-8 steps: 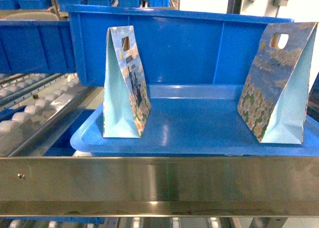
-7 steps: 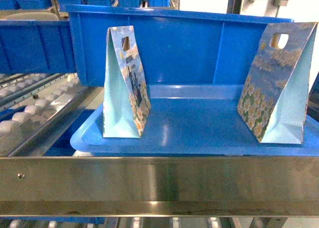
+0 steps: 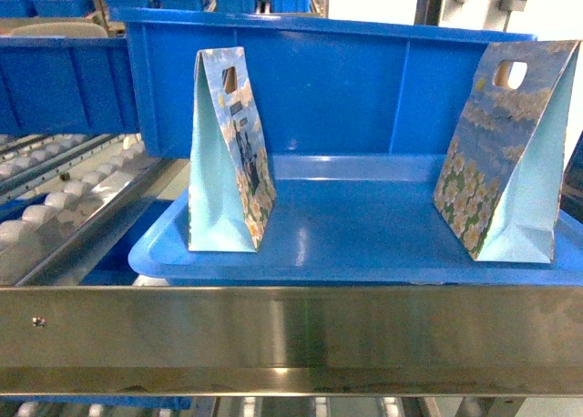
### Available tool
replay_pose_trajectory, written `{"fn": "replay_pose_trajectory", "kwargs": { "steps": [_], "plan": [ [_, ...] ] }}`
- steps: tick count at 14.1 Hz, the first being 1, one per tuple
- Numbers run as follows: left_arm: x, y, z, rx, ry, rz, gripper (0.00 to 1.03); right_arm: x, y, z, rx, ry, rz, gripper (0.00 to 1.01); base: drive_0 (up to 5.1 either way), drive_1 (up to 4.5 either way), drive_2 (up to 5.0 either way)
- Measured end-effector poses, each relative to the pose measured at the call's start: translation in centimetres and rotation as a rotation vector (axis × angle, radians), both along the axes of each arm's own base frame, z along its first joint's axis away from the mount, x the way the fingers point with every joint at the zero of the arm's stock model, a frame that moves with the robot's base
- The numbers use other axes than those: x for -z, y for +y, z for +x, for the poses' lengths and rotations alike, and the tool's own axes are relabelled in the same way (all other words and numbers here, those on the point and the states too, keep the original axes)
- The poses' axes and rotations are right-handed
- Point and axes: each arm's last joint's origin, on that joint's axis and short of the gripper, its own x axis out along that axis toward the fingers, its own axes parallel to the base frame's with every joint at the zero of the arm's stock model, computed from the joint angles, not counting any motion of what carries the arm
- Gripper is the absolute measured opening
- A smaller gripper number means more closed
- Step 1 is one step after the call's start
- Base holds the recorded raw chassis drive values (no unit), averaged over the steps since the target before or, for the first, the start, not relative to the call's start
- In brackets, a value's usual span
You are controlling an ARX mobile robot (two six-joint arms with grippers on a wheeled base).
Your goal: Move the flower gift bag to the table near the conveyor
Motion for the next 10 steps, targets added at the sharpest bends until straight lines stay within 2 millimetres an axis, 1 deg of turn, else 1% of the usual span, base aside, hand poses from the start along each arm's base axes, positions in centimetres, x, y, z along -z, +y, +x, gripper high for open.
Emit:
{"fn": "replay_pose_trajectory", "kwargs": {
  "steps": [2, 3, 4, 5, 6, 7, 8, 9, 10],
  "plan": [
    [-0.3, -0.1, 0.0, 0.028, -0.030, 0.012, 0.98, -0.3, 0.2, 0.0, -0.023, -0.029, -0.011, 0.98, 0.0, 0.00, 0.0],
    [-0.3, 0.4, 0.0, 0.017, -0.035, 0.014, 0.98, -0.8, 0.4, 0.1, -0.035, -0.081, -0.019, 0.98, 0.0, 0.00, 0.0],
    [-0.5, 0.8, 0.0, 0.015, -0.054, 0.019, 0.98, -1.3, 0.7, 0.8, -0.052, -0.112, -0.023, 0.98, 0.0, 0.00, 0.0],
    [-1.1, 1.4, 0.4, 0.012, -0.099, 0.030, 0.98, -1.2, 1.2, 2.0, -0.062, -0.092, -0.033, 0.98, 0.0, 0.00, 0.0],
    [-1.1, 2.0, 1.3, 0.010, -0.083, 0.018, 0.98, -1.1, 1.5, 3.0, -0.073, -0.080, -0.037, 0.98, 0.0, 0.00, 0.0],
    [-1.4, 2.2, 2.5, 0.030, -0.077, 0.006, 0.98, -1.8, 1.8, 4.3, -0.082, -0.079, -0.044, 0.98, 0.0, 0.00, 0.0],
    [-2.6, 2.2, 3.9, 0.062, -0.102, -0.007, 0.98, -2.7, 2.2, 5.7, -0.095, -0.090, -0.049, 0.98, 0.0, 0.00, 0.0],
    [-4.8, 2.0, 6.1, 0.097, -0.148, -0.009, 0.98, -3.6, 2.5, 7.2, -0.105, -0.088, -0.060, 0.98, 0.0, 0.00, 0.0],
    [-6.1, 1.6, 7.9, 0.134, -0.145, -0.017, 0.98, -4.0, 2.7, 8.2, -0.106, -0.071, -0.067, 0.98, 0.0, 0.00, 0.0]
  ]
}}
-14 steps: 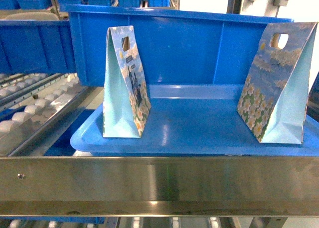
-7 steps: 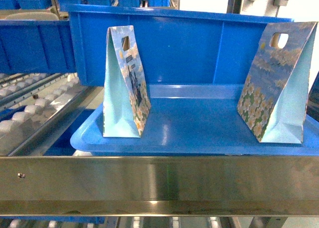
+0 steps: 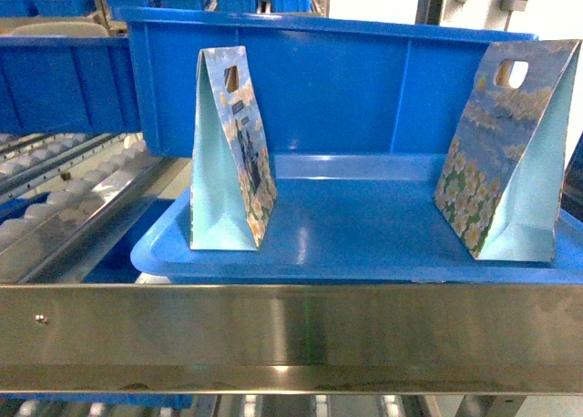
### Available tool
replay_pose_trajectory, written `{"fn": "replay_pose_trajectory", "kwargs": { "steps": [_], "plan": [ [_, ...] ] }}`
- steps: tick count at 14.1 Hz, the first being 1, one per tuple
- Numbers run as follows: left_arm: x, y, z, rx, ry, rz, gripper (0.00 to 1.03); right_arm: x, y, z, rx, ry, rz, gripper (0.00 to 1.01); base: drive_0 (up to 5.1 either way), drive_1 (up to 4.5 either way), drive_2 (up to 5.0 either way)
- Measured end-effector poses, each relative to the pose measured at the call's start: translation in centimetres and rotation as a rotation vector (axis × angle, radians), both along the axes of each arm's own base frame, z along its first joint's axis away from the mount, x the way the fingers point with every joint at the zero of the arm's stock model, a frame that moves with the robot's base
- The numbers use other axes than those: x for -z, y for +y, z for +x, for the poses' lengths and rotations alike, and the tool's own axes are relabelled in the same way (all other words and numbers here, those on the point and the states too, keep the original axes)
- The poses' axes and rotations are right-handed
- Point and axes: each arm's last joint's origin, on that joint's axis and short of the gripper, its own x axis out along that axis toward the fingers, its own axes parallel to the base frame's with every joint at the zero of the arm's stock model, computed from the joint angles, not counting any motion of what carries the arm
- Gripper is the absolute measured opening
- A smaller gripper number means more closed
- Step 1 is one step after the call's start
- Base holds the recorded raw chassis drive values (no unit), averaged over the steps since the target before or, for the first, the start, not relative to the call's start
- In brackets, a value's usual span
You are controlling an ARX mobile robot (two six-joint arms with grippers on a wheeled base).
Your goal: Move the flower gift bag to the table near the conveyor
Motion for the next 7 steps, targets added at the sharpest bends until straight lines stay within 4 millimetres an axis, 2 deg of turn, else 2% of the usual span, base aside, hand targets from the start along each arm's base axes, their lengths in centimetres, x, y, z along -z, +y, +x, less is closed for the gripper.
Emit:
{"fn": "replay_pose_trajectory", "kwargs": {
  "steps": [3, 7],
  "plan": [
    [-1.5, -2.3, 4.2, 0.106, 0.161, -0.038, 0.98, -2.0, 0.6, 2.5, -0.012, 0.016, -0.011, 0.98, 0.0, 0.00, 0.0],
    [-5.8, -8.2, 7.3, 0.251, 0.169, -0.013, 0.98, -5.3, 1.1, 4.9, -0.010, 0.065, 0.001, 0.98, 0.0, 0.00, 0.0]
  ]
}}
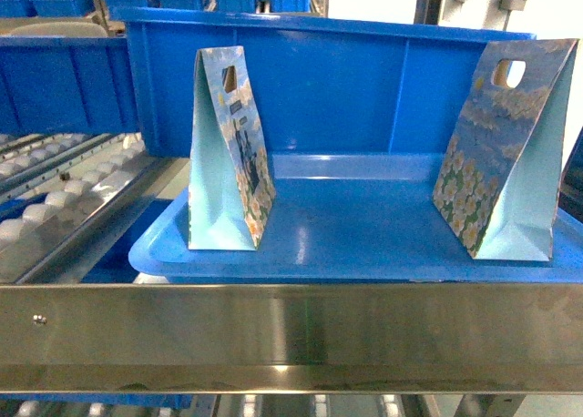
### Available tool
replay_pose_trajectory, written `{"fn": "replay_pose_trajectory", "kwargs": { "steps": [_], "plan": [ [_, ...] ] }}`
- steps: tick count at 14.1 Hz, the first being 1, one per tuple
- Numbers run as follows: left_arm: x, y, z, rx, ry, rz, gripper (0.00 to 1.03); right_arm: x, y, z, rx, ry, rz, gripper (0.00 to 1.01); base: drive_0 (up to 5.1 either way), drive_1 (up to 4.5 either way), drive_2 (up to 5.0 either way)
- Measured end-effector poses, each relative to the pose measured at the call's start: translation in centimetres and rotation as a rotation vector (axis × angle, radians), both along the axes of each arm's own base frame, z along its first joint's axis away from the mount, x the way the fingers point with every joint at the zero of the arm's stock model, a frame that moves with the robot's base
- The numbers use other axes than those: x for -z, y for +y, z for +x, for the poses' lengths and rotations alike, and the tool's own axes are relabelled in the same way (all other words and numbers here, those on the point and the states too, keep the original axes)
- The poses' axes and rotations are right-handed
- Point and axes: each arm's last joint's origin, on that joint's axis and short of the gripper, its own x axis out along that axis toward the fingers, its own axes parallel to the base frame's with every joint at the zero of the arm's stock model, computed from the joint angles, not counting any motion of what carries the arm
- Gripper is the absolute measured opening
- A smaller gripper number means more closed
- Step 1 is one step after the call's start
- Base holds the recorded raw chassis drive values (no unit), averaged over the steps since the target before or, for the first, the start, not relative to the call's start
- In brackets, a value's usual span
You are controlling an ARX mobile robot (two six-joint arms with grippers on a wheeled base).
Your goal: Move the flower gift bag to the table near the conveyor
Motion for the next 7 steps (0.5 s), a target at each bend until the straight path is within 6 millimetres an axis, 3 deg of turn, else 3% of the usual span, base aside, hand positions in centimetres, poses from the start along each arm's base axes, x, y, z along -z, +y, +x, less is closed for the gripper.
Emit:
{"fn": "replay_pose_trajectory", "kwargs": {
  "steps": [2, 4, 7],
  "plan": [
    [-1.0, -2.0, 1.3, 0.000, 0.000, 0.005, 0.98, -1.0, 1.5, 1.9, -0.039, 0.058, 0.000, 0.98, 0.0, 0.00, 0.0],
    [-0.4, -2.5, 2.8, -0.060, 0.042, 0.037, 0.98, -1.4, 2.6, 3.7, -0.032, 0.120, 0.022, 0.98, 0.0, 0.00, 0.0],
    [-0.4, -2.5, 2.8, -0.064, 0.039, 0.044, 0.98, -1.6, 3.7, 5.6, 0.017, 0.171, 0.024, 0.98, 0.0, 0.00, 0.0]
  ]
}}
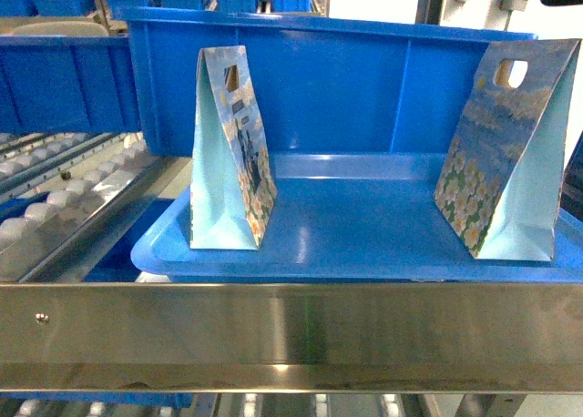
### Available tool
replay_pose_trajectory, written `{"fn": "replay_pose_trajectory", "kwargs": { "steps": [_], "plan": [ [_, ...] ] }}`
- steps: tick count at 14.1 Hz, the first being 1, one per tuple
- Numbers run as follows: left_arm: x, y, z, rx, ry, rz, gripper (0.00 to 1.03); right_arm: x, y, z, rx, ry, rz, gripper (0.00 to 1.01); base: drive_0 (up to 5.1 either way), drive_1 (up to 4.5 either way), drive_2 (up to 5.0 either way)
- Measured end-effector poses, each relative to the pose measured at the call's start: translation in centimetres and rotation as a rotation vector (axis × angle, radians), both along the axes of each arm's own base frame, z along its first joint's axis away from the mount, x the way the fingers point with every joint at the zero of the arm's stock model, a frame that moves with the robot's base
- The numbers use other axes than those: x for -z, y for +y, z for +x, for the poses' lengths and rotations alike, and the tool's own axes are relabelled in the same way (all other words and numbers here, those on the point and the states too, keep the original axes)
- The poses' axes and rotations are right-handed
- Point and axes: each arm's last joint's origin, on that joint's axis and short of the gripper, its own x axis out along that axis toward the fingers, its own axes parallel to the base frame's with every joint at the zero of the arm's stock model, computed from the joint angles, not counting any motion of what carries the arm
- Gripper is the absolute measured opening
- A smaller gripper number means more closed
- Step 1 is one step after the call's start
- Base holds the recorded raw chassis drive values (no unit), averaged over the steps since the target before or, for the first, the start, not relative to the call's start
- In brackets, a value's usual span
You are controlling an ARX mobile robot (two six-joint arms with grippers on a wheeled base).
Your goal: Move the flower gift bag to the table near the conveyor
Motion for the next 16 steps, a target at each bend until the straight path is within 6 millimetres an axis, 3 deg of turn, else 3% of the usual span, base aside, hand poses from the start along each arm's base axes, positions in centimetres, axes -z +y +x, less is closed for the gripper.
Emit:
{"fn": "replay_pose_trajectory", "kwargs": {
  "steps": [7, 11, 12, 13, 16],
  "plan": [
    [0.0, -0.1, 0.0, 0.002, 0.000, 0.000, 0.98, 3.9, 0.3, 2.6, -0.018, 0.221, -0.011, 0.98, 0.0, 0.00, 0.0],
    [0.0, -0.1, 0.0, 0.002, -0.001, 0.000, 0.98, 4.4, 0.6, 3.8, -0.031, 0.254, 0.011, 0.98, 0.0, 0.00, 0.0],
    [0.0, -0.1, 0.0, 0.002, -0.001, 0.000, 0.98, 4.5, 0.5, 3.7, -0.032, 0.258, 0.011, 0.93, 0.0, 0.00, 0.0],
    [0.0, -0.1, 0.0, 0.002, -0.001, 0.000, 0.98, 4.9, 0.5, 3.5, -0.027, 0.261, 0.008, 0.78, 0.0, 0.00, 0.0],
    [0.0, -0.1, 0.0, 0.002, 0.000, 0.000, 0.98, 5.8, 0.4, 3.0, -0.034, 0.290, 0.003, 0.51, 0.0, 0.00, 0.0]
  ]
}}
